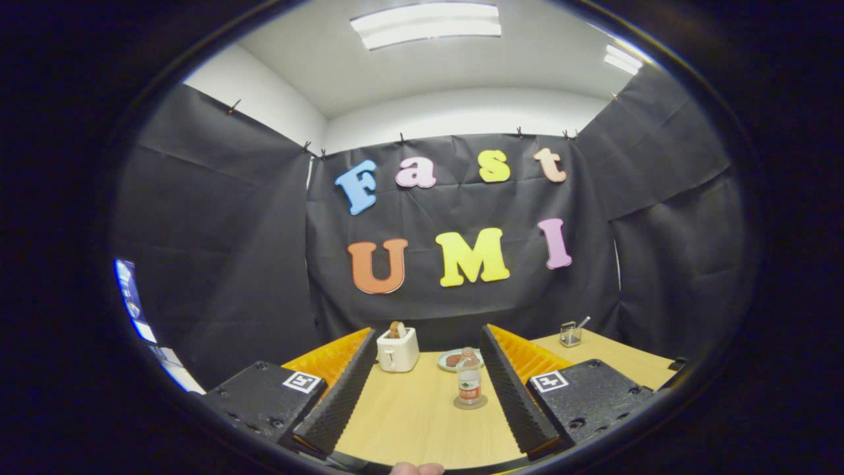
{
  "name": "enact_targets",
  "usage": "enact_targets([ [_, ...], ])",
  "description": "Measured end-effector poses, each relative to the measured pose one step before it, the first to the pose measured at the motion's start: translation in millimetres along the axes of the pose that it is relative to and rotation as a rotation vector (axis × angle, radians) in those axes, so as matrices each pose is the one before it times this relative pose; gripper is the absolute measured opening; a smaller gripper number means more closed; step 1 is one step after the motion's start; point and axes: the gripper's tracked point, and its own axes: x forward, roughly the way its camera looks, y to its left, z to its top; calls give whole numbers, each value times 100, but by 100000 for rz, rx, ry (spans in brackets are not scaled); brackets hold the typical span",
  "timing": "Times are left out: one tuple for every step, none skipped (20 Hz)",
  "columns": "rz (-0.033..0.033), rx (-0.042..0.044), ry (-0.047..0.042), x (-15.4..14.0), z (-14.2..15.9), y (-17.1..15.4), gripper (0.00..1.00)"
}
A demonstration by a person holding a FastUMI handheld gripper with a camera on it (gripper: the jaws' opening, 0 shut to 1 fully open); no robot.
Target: Take the bottle from table, then pour the juice into the cup, finally place the bottle on the coaster
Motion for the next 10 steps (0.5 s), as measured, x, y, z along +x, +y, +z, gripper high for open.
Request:
enact_targets([
  [448,-552,100,-349,-2,-76,100],
  [407,-795,-520,-267,275,128,100],
  [134,-535,-534,-202,184,74,100],
  [-130,-381,-562,-161,102,-14,99],
  [-521,-275,-393,-68,81,-116,99],
  [-439,51,-662,-74,135,-102,99],
  [79,-246,57,-60,25,72,99],
  [169,-129,241,-49,-22,66,99],
  [217,-184,265,-82,11,48,99],
  [140,97,536,25,-52,80,99],
])
